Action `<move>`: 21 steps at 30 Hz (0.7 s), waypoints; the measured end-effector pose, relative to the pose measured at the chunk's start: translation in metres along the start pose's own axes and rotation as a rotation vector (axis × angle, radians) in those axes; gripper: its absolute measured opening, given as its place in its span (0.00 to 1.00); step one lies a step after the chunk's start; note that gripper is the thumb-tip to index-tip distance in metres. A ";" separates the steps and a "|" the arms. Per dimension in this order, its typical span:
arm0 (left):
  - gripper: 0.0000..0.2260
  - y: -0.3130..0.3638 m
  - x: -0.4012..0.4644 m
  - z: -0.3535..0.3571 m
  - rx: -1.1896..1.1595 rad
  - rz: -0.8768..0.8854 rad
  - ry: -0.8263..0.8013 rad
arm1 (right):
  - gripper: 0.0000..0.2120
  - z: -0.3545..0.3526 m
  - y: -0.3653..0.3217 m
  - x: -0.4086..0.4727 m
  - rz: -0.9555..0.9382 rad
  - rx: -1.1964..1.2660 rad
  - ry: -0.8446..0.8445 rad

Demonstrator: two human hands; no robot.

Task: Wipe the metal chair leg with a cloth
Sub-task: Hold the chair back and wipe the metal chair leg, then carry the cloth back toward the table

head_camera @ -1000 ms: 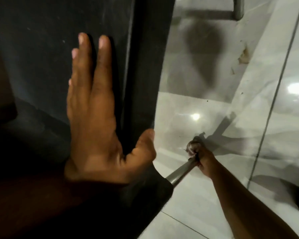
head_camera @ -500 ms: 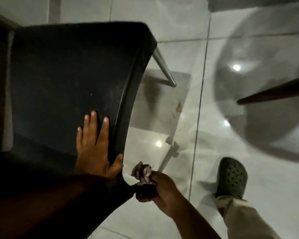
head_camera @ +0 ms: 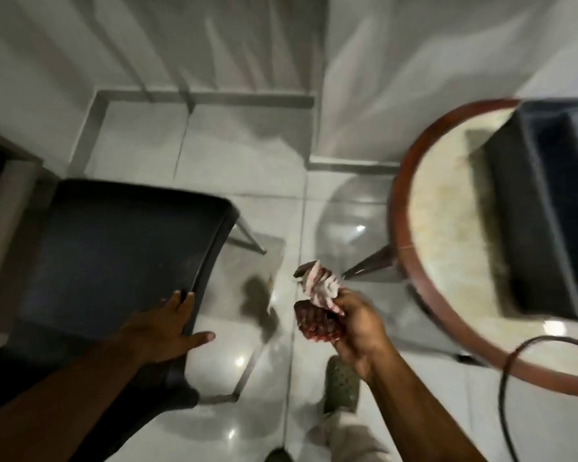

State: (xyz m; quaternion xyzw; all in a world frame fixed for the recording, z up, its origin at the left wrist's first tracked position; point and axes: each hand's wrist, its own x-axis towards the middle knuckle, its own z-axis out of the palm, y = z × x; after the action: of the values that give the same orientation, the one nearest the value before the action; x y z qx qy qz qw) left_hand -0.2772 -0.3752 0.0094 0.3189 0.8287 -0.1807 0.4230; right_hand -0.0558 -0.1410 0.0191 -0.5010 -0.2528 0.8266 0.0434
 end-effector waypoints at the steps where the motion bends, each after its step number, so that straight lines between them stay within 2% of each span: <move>1: 0.47 0.025 -0.013 -0.016 -0.039 0.037 0.038 | 0.19 0.000 -0.023 -0.026 -0.054 -0.030 -0.015; 5: 0.44 0.130 -0.084 -0.065 -0.186 0.257 0.223 | 0.22 -0.014 -0.105 -0.130 -0.262 -0.011 -0.001; 10: 0.44 0.222 -0.168 -0.105 -0.111 0.495 0.344 | 0.21 -0.075 -0.189 -0.264 -0.542 0.128 0.209; 13: 0.44 0.271 -0.203 -0.125 -0.073 0.534 0.410 | 0.17 -0.137 -0.228 -0.350 -0.756 0.321 0.345; 15: 0.44 0.305 -0.217 -0.136 -0.055 0.571 0.453 | 0.21 -0.182 -0.250 -0.404 -0.888 0.438 0.386; 18: 0.45 0.349 -0.221 -0.154 0.009 0.615 0.516 | 0.25 -0.233 -0.282 -0.450 -1.005 0.413 0.440; 21: 0.45 0.394 -0.204 -0.174 0.063 0.582 0.583 | 0.23 -0.257 -0.310 -0.436 -1.004 0.331 0.383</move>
State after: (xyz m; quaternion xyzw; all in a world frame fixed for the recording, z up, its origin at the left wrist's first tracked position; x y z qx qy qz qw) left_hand -0.0216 -0.0648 0.2644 0.5907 0.7830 0.0190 0.1941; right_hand 0.3218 0.0823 0.4185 -0.4469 -0.3149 0.6275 0.5544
